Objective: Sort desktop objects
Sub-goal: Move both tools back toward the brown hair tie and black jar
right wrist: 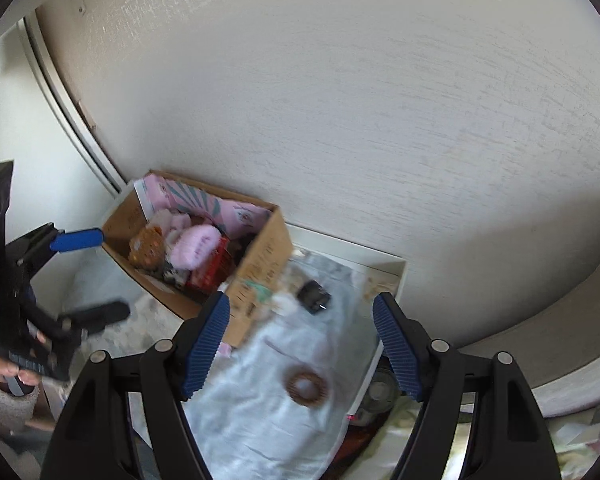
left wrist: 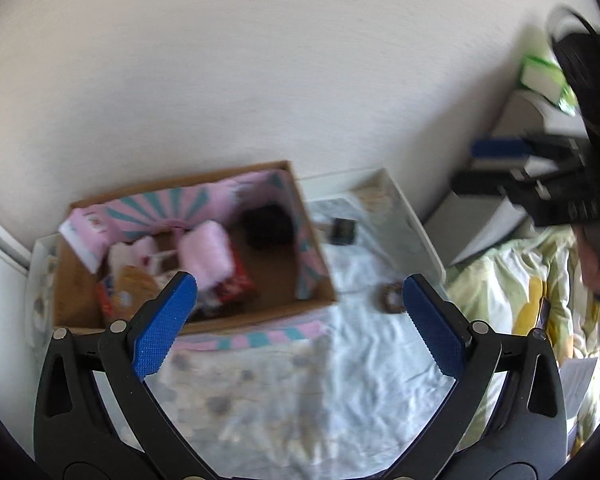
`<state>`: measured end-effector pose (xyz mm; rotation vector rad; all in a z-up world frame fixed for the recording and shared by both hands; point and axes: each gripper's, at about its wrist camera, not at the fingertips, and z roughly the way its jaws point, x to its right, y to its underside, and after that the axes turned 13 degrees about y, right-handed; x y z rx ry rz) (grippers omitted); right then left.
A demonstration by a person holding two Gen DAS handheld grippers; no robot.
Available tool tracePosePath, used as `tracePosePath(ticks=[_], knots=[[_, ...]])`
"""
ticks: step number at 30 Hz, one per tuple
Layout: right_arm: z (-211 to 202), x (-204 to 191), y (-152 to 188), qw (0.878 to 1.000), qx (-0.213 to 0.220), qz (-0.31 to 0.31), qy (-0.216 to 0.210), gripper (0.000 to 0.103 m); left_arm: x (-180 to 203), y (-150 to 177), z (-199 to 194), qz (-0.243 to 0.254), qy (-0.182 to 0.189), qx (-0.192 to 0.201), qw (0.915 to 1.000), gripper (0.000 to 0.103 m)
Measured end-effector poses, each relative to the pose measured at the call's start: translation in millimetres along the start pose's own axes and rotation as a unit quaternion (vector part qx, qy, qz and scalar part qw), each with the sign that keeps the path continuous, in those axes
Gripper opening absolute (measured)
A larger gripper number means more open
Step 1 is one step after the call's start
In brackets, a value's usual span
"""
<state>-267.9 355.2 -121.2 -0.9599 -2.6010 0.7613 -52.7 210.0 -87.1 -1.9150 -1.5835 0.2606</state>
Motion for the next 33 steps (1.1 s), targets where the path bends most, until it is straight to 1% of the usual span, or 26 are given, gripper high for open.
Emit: tracePosePath(ticks=[2,6,8,14,19,24,26,31,33], knots=[[4,6,0,1.0,-0.004,-0.017,-0.004,0.071,15,8,14,0.015,0.009,-0.007,0.9998,0.103],[26,16,1,0.998,-0.024,-0.053,-0.006,0.071,45,29,51,0.05,0.02,-0.039,0.9978,0.103],[38,19,2,0.997,-0.03,-0.074,-0.007,0.071,55,37,64,0.067,0.031,-0.04,0.9964,0.103],[73,16,8,0.988,-0.036,-0.145,-0.037,0.071,79,62,118,0.11,0.053,-0.062,0.9905,0.103],[103,5,14,0.976,-0.041,-0.202,-0.07,0.071,72,69,154,0.086,0.056,-0.09,0.9907,0.102],[126,-8,19,0.966,-0.043,-0.237,-0.088,0.071,68,70,172,0.073,0.061,-0.09,0.9914,0.102],[135,-10,18,0.965,-0.044,-0.243,-0.092,0.071,68,71,177,0.074,0.064,-0.089,0.9912,0.102],[151,-11,15,0.962,-0.043,-0.249,-0.103,0.071,66,72,187,0.074,0.07,-0.094,0.9903,0.099],[155,-13,15,0.961,-0.04,-0.254,-0.106,0.071,64,73,191,0.073,0.072,-0.098,0.9899,0.093]])
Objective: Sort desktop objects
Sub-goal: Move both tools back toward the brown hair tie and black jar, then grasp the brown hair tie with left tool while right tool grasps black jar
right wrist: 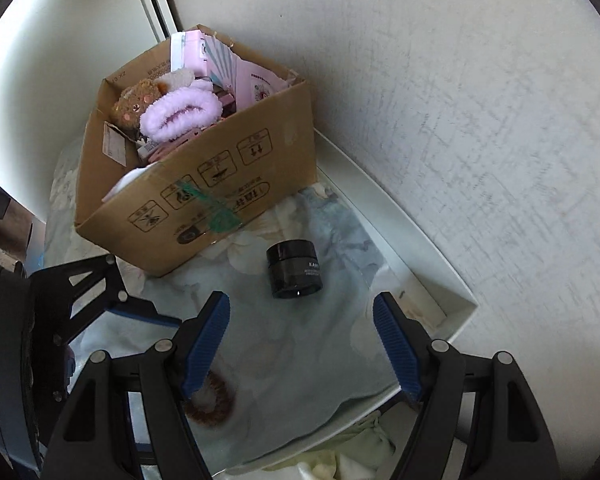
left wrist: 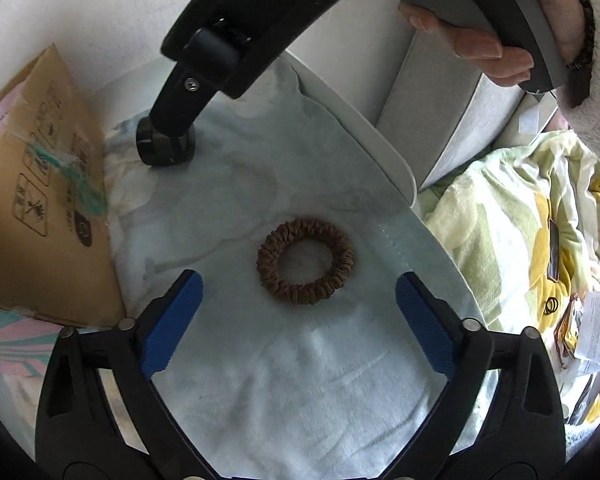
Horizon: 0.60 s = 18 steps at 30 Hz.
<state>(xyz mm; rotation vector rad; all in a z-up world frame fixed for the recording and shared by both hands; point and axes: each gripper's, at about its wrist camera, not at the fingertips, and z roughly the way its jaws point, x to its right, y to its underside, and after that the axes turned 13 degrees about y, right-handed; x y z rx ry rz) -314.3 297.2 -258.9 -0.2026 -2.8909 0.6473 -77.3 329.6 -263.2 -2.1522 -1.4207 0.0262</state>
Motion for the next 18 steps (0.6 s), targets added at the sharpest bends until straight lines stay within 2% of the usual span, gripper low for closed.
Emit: tracePosePath(ticks=[5,8,14,18], knots=[[10,-3,0,1.0,0.002,-0.014,-0.002,0.071,-1,0,2,0.009,-0.006,-0.001,0.9999,0.09],[15,-4,1,1.0,0.005,-0.019,-0.006,0.071,-2,1,1,0.012,-0.02,0.005,0.9997,0.08],[24,-9,-1,0.999,0.014,-0.035,-0.003,0.069,-1,1,1,0.016,-0.026,0.016,0.9994,0.076],[32,-13,-4,0.999,0.01,-0.043,0.002,0.052,-2,2,-2,0.015,-0.027,0.023,0.9993,0.065]])
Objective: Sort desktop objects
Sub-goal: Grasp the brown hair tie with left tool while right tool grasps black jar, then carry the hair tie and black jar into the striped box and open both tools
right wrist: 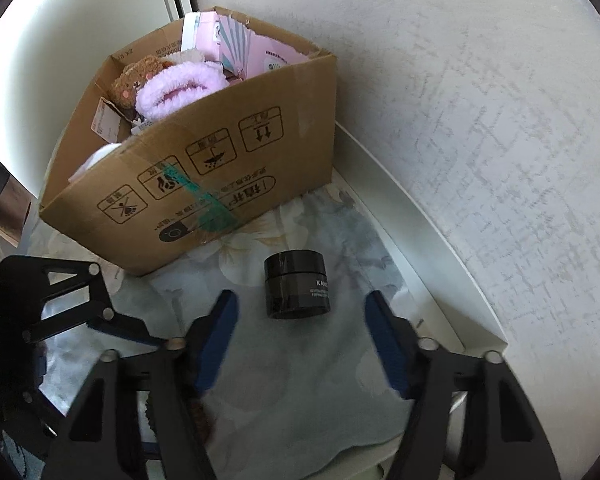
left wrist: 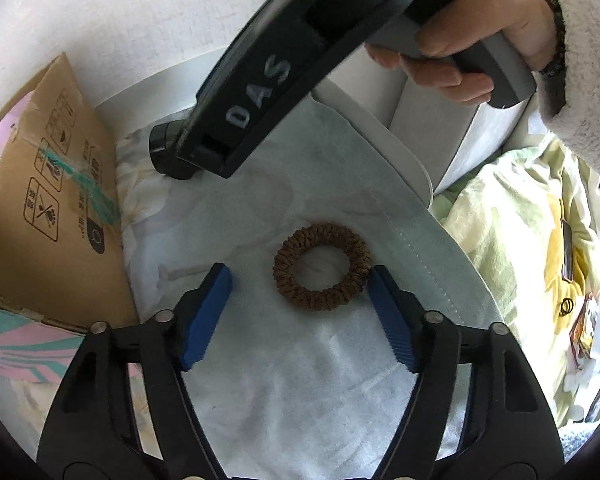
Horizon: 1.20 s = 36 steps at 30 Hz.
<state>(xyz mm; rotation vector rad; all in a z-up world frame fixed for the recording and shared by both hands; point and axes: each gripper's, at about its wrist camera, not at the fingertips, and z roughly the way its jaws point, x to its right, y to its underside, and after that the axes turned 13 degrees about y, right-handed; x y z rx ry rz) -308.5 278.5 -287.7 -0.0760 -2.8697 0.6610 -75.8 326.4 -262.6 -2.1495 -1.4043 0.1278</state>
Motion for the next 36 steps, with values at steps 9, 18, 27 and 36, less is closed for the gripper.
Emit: tracePosePath(ticks=[9,18,27,36], knots=[[10,-7,0,1.0,-0.012,-0.014,0.009,0.033,4,1,-4,0.019,0.007,0.0,0.9998,0.042],[8,-6,1,1.0,-0.011,-0.001,0.01,0.033,1,5,-9,0.016,0.026,0.002,0.9995,0.016],[-4,-6,1,0.999,-0.019,0.03,0.004,0.032,4,7,-25,0.015,0.044,0.008,0.9989,0.015],[-34,-5,-2,0.999,-0.015,0.045,0.017,0.032,14,7,-40,0.0,0.053,0.028,0.9982,0.015]])
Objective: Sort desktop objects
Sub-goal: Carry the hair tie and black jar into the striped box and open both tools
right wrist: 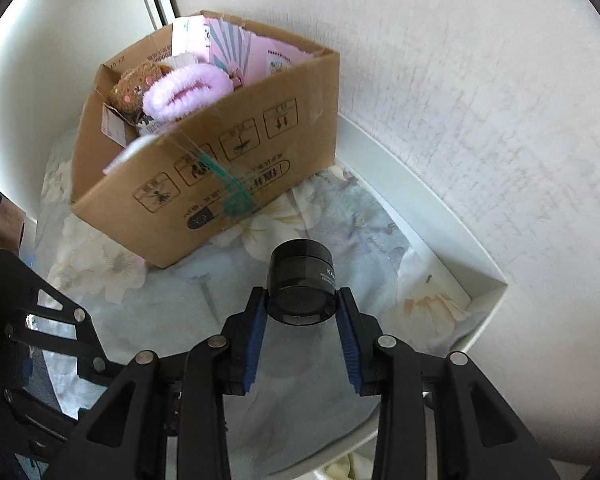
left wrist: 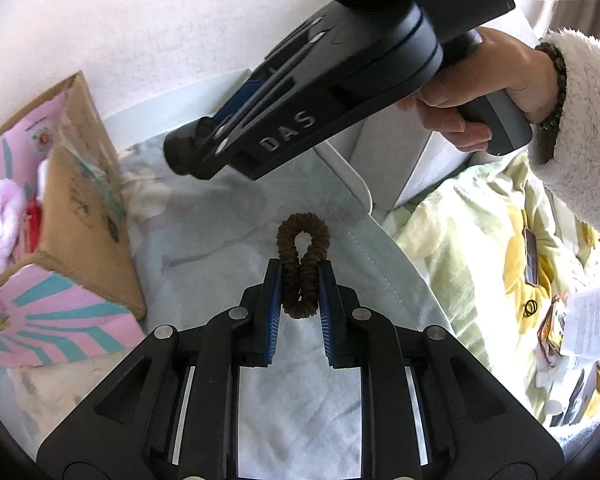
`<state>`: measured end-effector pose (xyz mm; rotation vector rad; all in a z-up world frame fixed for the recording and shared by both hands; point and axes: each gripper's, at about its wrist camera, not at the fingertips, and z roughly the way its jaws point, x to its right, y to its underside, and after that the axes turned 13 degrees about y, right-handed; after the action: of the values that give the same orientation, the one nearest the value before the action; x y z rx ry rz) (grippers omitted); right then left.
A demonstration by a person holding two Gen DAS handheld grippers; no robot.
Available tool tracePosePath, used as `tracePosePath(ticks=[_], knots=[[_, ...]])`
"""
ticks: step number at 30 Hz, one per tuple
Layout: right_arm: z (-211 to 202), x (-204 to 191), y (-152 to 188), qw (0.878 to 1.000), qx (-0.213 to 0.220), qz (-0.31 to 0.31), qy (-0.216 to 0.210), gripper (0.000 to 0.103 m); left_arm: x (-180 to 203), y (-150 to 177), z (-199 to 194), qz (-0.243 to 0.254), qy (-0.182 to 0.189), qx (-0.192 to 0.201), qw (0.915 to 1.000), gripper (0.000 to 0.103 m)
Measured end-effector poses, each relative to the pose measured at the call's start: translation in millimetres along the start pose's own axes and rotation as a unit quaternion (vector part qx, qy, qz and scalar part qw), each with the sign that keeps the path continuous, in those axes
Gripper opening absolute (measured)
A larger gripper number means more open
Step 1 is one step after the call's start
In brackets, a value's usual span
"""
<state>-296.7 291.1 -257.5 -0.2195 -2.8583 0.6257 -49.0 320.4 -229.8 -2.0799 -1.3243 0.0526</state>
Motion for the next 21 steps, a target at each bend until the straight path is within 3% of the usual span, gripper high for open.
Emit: tracePosePath(ticks=[4,13,21], knots=[[-19,-1,-4,1.0,0.007,0.011,0.009,0.032,11,-1,-8,0.004,0.001,0.01,0.9999,0.015],[-80,-5,-9,0.999,0.037,0.01,0.038,0.032,8,-9,-87,0.0,-0.01,0.06,0.9981,0.015],[-124,-28,-42,0.995,0.073,0.019,0.064,0.032,-31,-18,-165,0.001,-0.05,0.099,0.9939,0.015]])
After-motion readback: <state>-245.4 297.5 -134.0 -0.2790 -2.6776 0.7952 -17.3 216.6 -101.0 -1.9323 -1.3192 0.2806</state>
